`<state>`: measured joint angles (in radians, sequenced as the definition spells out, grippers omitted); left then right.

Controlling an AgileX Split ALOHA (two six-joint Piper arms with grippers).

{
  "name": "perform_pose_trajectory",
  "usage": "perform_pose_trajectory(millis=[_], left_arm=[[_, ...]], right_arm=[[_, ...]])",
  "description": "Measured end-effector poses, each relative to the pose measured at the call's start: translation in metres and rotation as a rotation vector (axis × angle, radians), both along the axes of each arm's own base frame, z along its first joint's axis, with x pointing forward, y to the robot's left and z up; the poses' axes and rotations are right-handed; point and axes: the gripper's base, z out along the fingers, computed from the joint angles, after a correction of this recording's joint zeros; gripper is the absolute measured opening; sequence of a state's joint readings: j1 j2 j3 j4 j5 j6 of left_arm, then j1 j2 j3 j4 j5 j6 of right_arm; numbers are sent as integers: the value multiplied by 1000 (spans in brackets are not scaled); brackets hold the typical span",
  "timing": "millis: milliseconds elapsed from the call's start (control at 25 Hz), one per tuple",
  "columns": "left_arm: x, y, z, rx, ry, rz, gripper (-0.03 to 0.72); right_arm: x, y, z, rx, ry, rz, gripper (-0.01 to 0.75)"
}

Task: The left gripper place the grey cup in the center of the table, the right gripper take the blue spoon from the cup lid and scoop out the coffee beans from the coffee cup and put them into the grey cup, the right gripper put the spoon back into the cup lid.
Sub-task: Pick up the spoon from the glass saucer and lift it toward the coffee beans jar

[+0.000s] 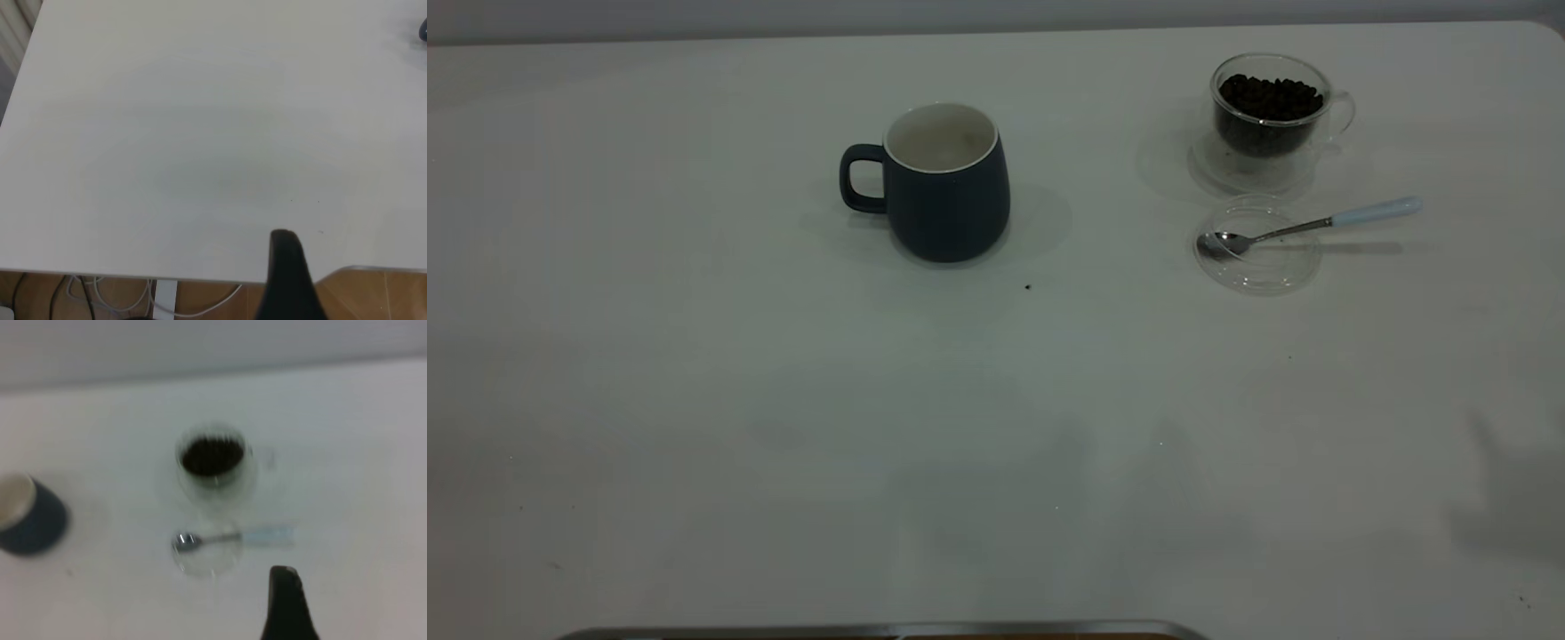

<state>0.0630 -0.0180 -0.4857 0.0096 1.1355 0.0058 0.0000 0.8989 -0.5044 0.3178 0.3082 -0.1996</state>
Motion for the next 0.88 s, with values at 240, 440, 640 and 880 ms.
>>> perform_pose_trajectory(millis=[240, 440, 640, 880], left_arm=[[0, 0, 0, 0, 0, 0, 588], [0, 0, 0, 2, 0, -2, 588], [0, 0, 0, 2, 0, -2, 588], [0, 0, 0, 2, 0, -2, 588]], right_arm=[[71, 2, -33, -88, 235, 104, 544], [134, -10, -62, -110, 407, 167, 538], [181, -43, -113, -25, 566, 198, 538], [214, -68, -174, 212, 593, 291, 537]])
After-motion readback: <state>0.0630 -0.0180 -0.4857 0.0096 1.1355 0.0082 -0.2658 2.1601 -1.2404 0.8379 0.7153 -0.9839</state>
